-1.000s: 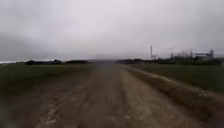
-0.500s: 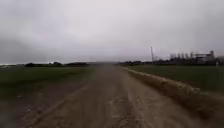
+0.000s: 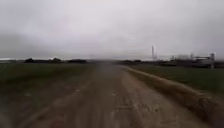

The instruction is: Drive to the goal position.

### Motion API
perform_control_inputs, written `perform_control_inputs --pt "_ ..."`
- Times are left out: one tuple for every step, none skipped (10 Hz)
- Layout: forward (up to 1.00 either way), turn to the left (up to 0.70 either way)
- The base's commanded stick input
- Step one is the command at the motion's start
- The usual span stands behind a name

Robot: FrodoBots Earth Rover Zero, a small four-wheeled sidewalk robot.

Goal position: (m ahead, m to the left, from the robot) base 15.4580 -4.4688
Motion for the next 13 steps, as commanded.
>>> perform_control_inputs --pt "0.85 0.0" --pt "0.85 0.0" --pt "0.85 -0.07" --pt "0.85 -0.29" --pt "0.85 -0.25" --pt "0.85 0.0" --pt "0.85 0.0" --pt "0.85 0.0" --pt "0.85 0.0" --pt "0.85 0.0" --pt "0.85 0.0" --pt "0.85 0.0" --pt "0.85 0.0"
